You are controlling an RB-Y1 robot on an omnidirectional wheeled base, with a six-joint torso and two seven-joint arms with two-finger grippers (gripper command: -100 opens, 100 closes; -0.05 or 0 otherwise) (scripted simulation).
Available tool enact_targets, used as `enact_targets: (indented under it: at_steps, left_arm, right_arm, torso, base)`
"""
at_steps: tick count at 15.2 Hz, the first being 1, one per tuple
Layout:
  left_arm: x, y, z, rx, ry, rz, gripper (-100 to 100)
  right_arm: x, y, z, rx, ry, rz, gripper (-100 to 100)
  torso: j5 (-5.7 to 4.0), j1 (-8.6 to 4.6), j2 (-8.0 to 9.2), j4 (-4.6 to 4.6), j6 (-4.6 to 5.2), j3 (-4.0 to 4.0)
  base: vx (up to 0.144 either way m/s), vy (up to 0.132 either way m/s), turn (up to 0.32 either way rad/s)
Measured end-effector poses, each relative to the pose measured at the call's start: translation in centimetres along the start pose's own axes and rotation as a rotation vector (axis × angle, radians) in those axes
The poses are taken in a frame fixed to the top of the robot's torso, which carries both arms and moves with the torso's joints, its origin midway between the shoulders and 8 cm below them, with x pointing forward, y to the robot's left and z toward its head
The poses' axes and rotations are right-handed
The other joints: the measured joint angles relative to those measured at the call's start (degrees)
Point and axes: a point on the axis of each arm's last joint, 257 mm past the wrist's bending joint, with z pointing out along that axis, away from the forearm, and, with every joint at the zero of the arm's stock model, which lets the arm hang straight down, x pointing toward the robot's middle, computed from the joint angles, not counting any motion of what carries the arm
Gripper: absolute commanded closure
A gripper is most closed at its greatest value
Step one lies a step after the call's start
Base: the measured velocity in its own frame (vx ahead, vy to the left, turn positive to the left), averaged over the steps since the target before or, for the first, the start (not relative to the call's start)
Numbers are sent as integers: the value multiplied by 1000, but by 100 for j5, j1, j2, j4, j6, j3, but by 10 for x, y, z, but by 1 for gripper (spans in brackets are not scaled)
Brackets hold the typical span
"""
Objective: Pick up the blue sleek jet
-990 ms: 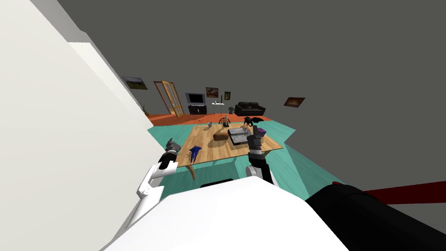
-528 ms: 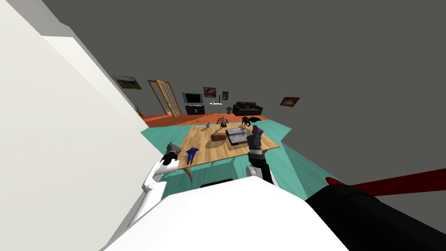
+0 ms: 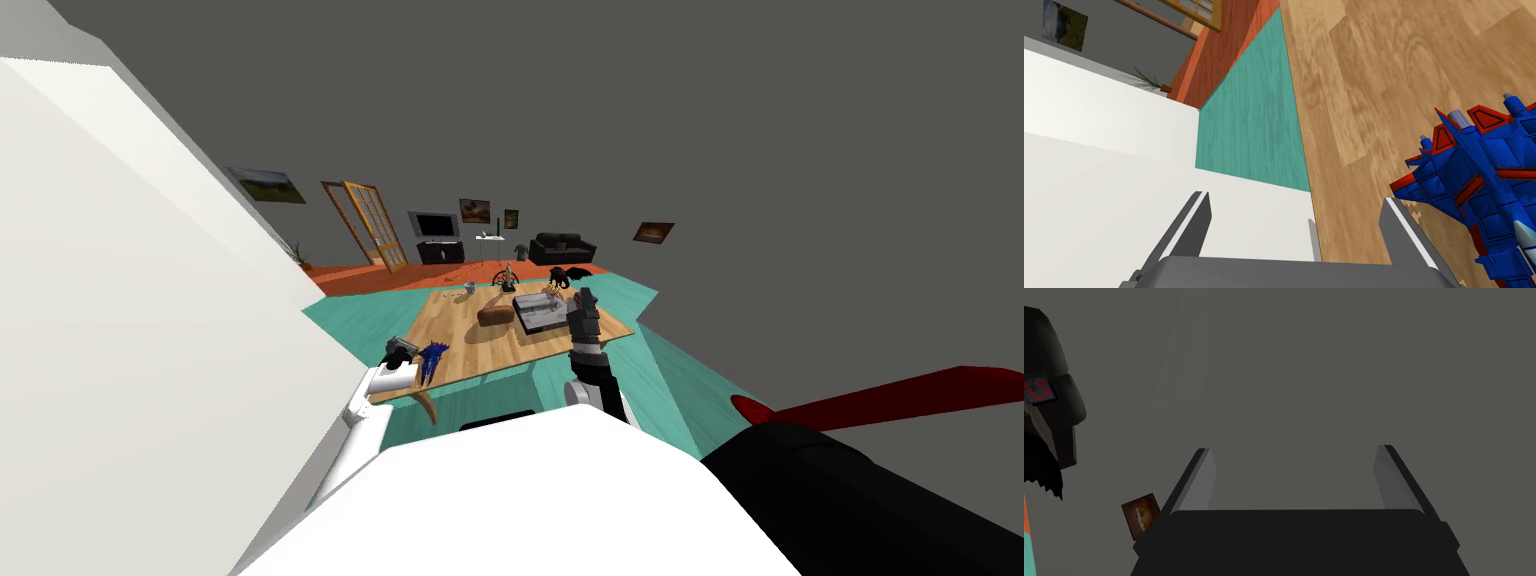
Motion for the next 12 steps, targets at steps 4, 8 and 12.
enact_targets:
  at_steps: [4,8,12]
  left_arm:
    - [-26,20,9,-57,-105,-71,-100]
    - [-49,43,13,-106,-210,-137,-100]
    - [-66,66,14,-145,-307,-195,-100]
  right_arm:
    - [0,0,0,0,0,0,0]
    - [0,0,0,0,0,0,0]
    - [0,0,0,0,0,0,0]
  torso:
    - [-1,-1,-2,-1,-1,-1]
    - [0,2,-3,-1,-2,-1]
    - [0,1,1,0,-1,0]
  base:
    - [27,-37,-82]
    - [27,-28,-73]
    - [19,-29,-64]
